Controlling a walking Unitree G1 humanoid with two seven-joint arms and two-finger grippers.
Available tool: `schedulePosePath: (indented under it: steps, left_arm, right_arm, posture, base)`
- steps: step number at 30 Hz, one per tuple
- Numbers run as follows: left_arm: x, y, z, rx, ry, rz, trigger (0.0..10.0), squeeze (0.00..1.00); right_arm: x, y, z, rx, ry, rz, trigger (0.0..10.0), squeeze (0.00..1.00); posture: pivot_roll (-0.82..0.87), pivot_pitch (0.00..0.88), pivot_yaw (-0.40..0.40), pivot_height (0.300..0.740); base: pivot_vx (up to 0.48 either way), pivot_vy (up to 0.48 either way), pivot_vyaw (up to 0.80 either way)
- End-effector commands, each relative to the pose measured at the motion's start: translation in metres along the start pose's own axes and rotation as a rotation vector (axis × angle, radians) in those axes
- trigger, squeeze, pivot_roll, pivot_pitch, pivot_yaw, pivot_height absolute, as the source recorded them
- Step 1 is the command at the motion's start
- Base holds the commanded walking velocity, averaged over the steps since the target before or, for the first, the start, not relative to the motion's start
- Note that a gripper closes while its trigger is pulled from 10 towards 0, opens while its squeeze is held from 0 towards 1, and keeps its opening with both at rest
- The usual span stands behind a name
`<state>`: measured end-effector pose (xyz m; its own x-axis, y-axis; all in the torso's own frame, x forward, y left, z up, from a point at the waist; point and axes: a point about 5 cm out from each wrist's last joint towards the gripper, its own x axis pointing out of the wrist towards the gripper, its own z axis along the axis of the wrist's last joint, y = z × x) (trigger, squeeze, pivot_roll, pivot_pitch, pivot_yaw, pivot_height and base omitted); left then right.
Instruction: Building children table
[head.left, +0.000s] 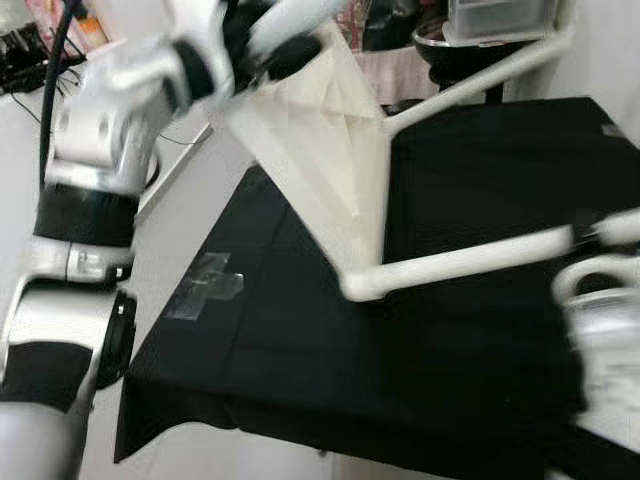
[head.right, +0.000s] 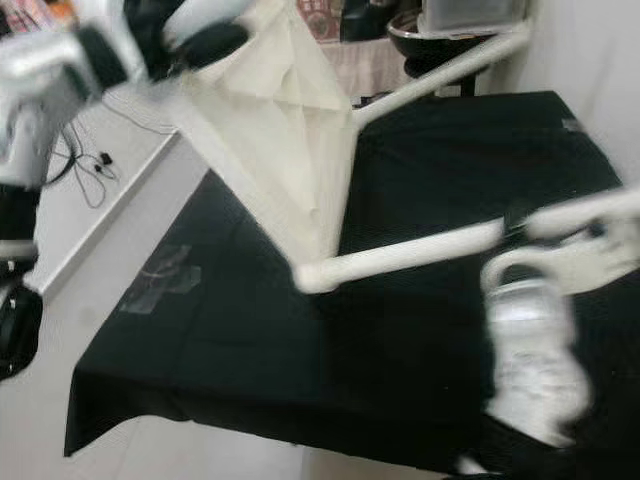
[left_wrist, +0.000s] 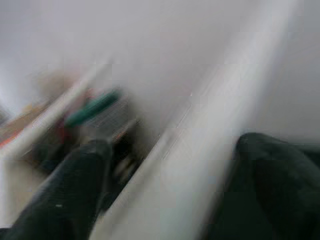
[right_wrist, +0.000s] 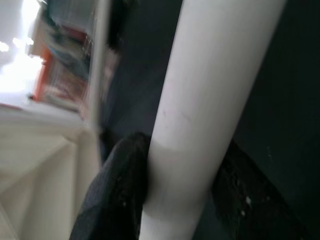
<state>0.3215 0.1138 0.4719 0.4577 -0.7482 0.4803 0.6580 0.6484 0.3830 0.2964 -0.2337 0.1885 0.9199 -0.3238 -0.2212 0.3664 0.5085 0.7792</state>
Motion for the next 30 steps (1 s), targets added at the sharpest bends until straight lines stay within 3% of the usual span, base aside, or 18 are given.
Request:
schedulePosePath:
  steps: [1,3,4,5,6,8,9,10,11,15,19,21,23,24,26,30]
  left_arm:
    - [-0.003,-0.002,0.052,0.031,-0.169,-0.049,10.0,1.00]
    - [0.005,-0.007,0.051,-0.009,-0.156,-0.092,10.0,1.00]
    - [0.011,-0.011,0.050,-0.035,-0.138,-0.126,10.0,1.00]
    - [0.011,-0.011,0.050,-0.035,-0.138,-0.126,10.0,1.00]
    - [0.014,-0.013,0.049,-0.053,-0.127,-0.146,10.0,1.00]
    - [0.014,-0.013,0.049,-0.053,-0.127,-0.146,10.0,1.00]
    - [0.016,-0.015,0.047,-0.074,-0.117,-0.164,10.0,0.24]
    - [0.016,-0.015,0.047,-0.074,-0.117,-0.164,10.0,0.24]
    - [0.017,-0.016,0.046,-0.090,-0.113,-0.178,10.0,0.00]
    - [0.014,-0.020,0.041,-0.159,-0.096,-0.225,10.0,0.00]
    - [0.012,-0.021,0.040,-0.173,-0.095,-0.233,10.0,0.00]
    - [0.007,-0.021,0.037,-0.204,-0.098,-0.244,10.0,0.00]
    - [-0.003,-0.021,0.029,-0.253,-0.103,-0.245,10.0,0.00]
    - [-0.003,-0.021,0.029,-0.253,-0.103,-0.245,10.0,0.00]
    - [-0.006,-0.022,0.025,-0.277,-0.112,-0.252,10.0,0.00]
    - [-0.007,-0.025,0.023,-0.286,-0.118,-0.271,10.0,0.00]
  right_arm:
    - [0.005,-0.047,-0.062,-0.263,0.238,-0.271,0.0,0.00]
    - [0.010,-0.056,-0.075,-0.283,0.255,-0.324,0.0,0.00]
    - [0.014,-0.062,-0.082,-0.333,0.244,-0.371,4.1,0.20]
    - [0.014,-0.062,-0.082,-0.333,0.244,-0.371,4.1,0.20]
    - [0.017,-0.067,-0.087,-0.352,0.234,-0.393,10.0,0.96]
    - [0.017,-0.067,-0.087,-0.352,0.234,-0.393,10.0,0.96]
    - [0.019,-0.068,-0.088,-0.360,0.210,-0.397,10.0,1.00]
    - [0.019,-0.068,-0.088,-0.360,0.210,-0.397,10.0,1.00]
    - [0.019,-0.068,-0.085,-0.372,0.175,-0.413,10.0,1.00]
    - [0.013,-0.077,-0.065,-0.435,0.061,-0.481,10.0,1.00]
    - [0.011,-0.079,-0.061,-0.445,0.043,-0.487,10.0,1.00]
    - [0.005,-0.078,-0.049,-0.445,-0.007,-0.463,10.0,1.00]
    - [-0.017,-0.073,-0.024,-0.450,-0.100,-0.418,10.0,1.00]
    - [-0.017,-0.073,-0.024,-0.450,-0.100,-0.418,10.0,1.00]
    - [-0.037,-0.066,-0.007,-0.464,-0.172,-0.404,10.0,1.00]
    - [-0.054,-0.063,0.009,-0.460,-0.252,-0.431,10.0,1.00]
  posture:
    - [-0.08,0.097,0.195,0.740]
    - [-0.07,0.114,0.219,0.740]
    - [-0.07,0.116,0.221,0.740]
    - [-0.07,0.116,0.221,0.740]
    - [-0.07,0.122,0.227,0.740]
    - [-0.07,0.122,0.227,0.740]
    - [-0.06,0.129,0.231,0.740]
    - [-0.06,0.129,0.231,0.740]
    - [-0.06,0.135,0.231,0.740]
    - [-0.07,0.143,0.229,0.740]
    - [-0.07,0.143,0.229,0.740]
    - [-0.11,0.147,0.231,0.740]
    - [-0.13,0.149,0.228,0.740]
    - [-0.13,0.149,0.228,0.740]
    - [-0.15,0.153,0.229,0.740]
    - [-0.17,0.154,0.238,0.740]
  base:
    - [0.000,0.000,0.00]
    - [0.000,0.000,0.00]
    - [0.000,0.000,0.00]
    - [0.000,0.000,0.00]
    - [0.000,0.000,0.00]
    - [0.000,0.000,0.00]
    - [0.000,0.000,0.00]
    - [0.000,0.000,0.00]
    - [0.000,0.000,0.00]
    - [0.000,0.000,0.00]
    - [0.000,0.000,0.00]
    - [0.000,0.000,0.00]
    - [0.000,0.000,0.00]
    - [0.000,0.000,0.00]
    - [0.000,0.000,0.00]
    - [0.000,0.000,0.00]
